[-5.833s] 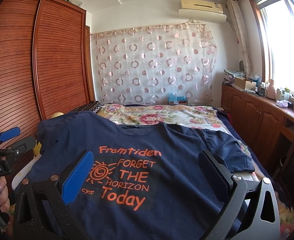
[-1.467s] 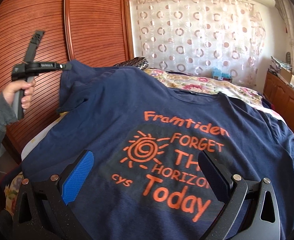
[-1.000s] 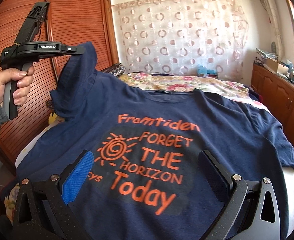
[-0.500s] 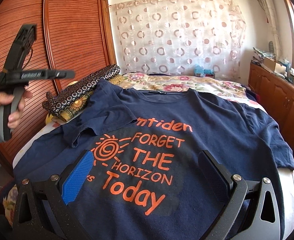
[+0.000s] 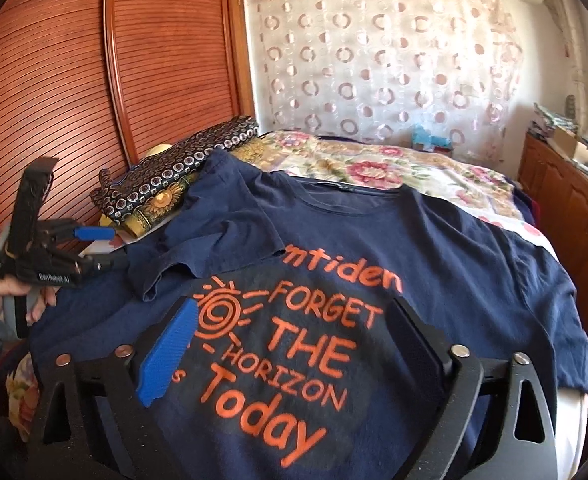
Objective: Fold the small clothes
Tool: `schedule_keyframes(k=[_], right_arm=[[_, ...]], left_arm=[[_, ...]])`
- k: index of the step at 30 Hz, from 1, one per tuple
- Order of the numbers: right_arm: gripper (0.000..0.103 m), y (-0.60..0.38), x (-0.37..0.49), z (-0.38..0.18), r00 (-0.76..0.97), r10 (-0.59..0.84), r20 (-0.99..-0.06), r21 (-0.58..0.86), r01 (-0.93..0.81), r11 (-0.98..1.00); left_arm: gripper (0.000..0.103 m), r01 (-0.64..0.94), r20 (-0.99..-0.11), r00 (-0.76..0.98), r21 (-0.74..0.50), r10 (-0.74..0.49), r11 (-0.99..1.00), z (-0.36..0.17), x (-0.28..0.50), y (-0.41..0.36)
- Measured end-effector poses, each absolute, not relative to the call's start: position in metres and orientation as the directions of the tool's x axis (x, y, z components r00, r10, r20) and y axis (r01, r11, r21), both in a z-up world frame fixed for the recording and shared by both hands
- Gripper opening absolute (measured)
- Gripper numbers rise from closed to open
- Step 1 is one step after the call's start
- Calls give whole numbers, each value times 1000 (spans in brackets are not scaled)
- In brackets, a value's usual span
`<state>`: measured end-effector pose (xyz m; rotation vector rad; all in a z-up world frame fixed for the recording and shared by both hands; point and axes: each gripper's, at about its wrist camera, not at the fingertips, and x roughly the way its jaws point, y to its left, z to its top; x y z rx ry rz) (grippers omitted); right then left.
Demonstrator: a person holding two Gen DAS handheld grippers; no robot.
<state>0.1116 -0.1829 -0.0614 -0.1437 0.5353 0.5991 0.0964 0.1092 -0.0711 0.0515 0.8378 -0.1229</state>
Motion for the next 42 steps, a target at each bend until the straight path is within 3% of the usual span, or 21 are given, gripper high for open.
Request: schedule_keyframes(k=[17,24,26,29,34,42], right_arm=[[59,-120,214,-72,543,478,-690,17,-649,761],[34,-97,240,-86,544,427,-722,-30,-642,766],[19,-95,237,-86,545,437,-716,-37,-654,755],[5,-93,232,-84,557,429,-711,-69,-662,746],[3,-100,234,-74,602,428,-674,-81,-636,768],[4,-116,235,-67,643,393,-657,-70,-572,818]], left_arm=[[83,105,-784,612,-49,-103,993,-88,103,119],[84,98,-785,612,-47,-97,994,-88,105,118],[84,91,-782,618,-37,-86,995,-86,103,116],[84,96,-752,651,-52,-102,994,-76,95,114],[84,111,-706,698,-60,-121,992,-56,81,102],[84,141,-704,694,-71,-150,987,-59,87,84]])
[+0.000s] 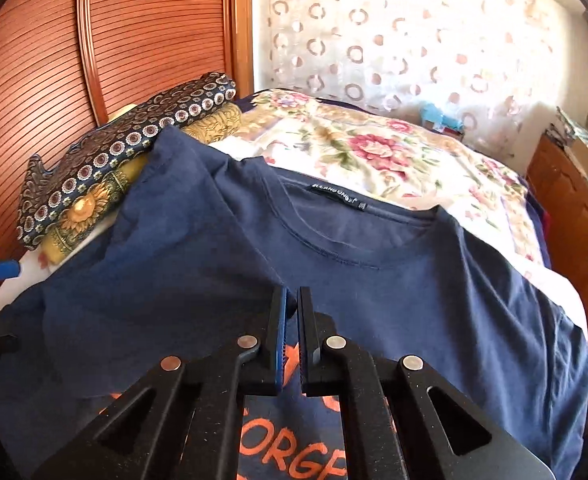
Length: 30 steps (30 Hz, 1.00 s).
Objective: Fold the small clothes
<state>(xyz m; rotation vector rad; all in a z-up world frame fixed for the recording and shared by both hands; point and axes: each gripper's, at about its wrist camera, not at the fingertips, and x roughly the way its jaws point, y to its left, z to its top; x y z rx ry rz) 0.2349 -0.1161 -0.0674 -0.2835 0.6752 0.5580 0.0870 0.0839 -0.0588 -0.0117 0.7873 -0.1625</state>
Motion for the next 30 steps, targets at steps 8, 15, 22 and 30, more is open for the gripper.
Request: schedule_keyframes(k=[8,15,22,30], right_arm=[[38,-143,215,-70,642,386,-662,-71,-566,821],[45,-196,197,-75,666,316,-676,-109,-514,851],[45,-225,190,-85,650,275,-708,-99,-478,873],[48,-233,190,-81,644,286,-709,-74,-472,879]], left_arm=[[84,156,-701,696,-65,-157,986,-57,93,74],[83,186,-688,704,-60,-176,981,-41,125,72],[64,191,-704,696,-7,-141,982,-31,172,68],[59,165,-724,686,58,-73,985,-23,219,56]])
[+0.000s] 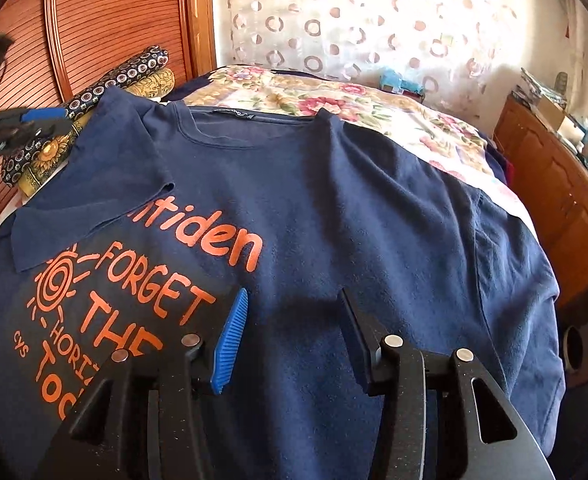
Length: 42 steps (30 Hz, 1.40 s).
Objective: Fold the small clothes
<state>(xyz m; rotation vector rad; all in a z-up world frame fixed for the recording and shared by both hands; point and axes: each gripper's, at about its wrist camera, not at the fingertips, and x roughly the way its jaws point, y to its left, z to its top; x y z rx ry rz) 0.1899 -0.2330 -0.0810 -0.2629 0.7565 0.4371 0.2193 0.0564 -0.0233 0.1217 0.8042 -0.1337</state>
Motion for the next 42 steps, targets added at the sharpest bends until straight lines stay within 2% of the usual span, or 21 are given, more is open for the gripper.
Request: schedule_keyframes(k=[5,15,18,20,22,23,31,38,42], right_arm=[[50,-235,206,-81,639,291,-712,-63,-471,880],[51,-234,207,-82,640,289,-712,-65,-470,880],[51,-234,206,-82,640,288,-712,-66,-470,880],[51,-234,207,-82,641,288,-712,-67,-469,881],[52,-235,207,-82,642,287,-712,-67,-468,881],[52,-235,207,-82,641,287,-712,-67,-469,881],[52,-235,207,-82,642,287,-711,-68,-469,881],[53,-236,207,-82,642,288,-711,-67,-469,881],[53,-236,207,-82,642,287,-711,-67,-468,881]], left_arm=[[57,126,-752,658,64,-36,990,-29,245,58],[55,82,-787,613,150,69,985,-50,268,58],[43,68,-793,605,144,74,987,-55,272,60],[22,63,-788,611,138,72,988,-55,272,64],[9,72,-786,614,147,72,987,-53,270,66],[8,74,-781,620,150,72,986,-52,268,66],[7,29,-699,711,131,72,991,3,258,97],[7,26,-722,687,143,86,989,3,270,114],[16,47,-713,699,108,45,993,3,260,110]])
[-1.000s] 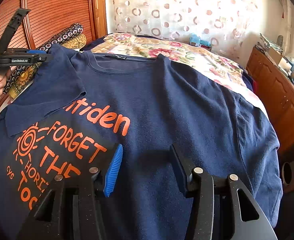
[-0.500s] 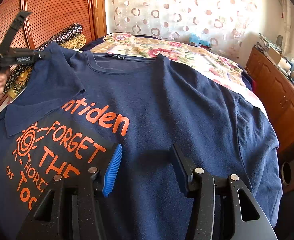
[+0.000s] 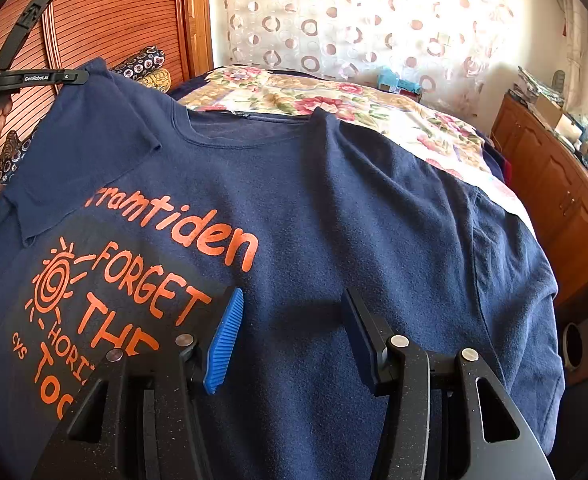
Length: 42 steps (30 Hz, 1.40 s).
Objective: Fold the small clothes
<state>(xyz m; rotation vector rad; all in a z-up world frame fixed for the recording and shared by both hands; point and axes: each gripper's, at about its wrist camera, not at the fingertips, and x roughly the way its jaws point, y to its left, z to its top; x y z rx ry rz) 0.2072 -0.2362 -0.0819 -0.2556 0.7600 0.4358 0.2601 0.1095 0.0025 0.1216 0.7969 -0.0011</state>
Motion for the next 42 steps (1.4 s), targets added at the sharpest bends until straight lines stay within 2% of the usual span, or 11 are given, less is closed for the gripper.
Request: schedule_keyframes(k=[2,6,7,12,16,17,33,35,38,42], right_arm=[[53,-236,207,-82,642,288,-711,-67,-469,881],[53,-236,207,-82,641,288,-711,-66,-469,881],[53,-236,207,-82,642,288,-711,-66,-469,881],[54,-237,208,-82,642,288,-710,-67,-468,881],[54,-237,208,-82,642,288,-710,-66,-468,881],[54,-237,208,-82,642,288,-710,-66,-469,881],[56,-240,209,-82,645,287,-709,-61,-461,885],[56,-248,205,-76,687,266,-676,-55,-407,912],[56,-263,201,-61,700,314,-642,9,-403,915],[56,-290,191,-38,767,269,-582,-39,-357,933]], left_arm=[[25,62,-703,711,111,34,992,6,252,104],[33,105,-656,755,105,-10,989,17,222,90],[38,125,-640,768,90,-39,988,18,210,86],[46,181,-633,765,31,-121,983,3,175,68],[68,221,-657,731,-27,-184,975,-20,163,55],[70,229,-665,723,-27,-189,973,-29,162,49],[72,264,-778,602,-18,-179,964,-86,167,18],[75,275,-778,601,-11,-181,961,-90,165,17],[78,279,-780,599,-10,-182,960,-90,164,17],[81,286,-783,593,-15,-189,958,-90,166,16]])
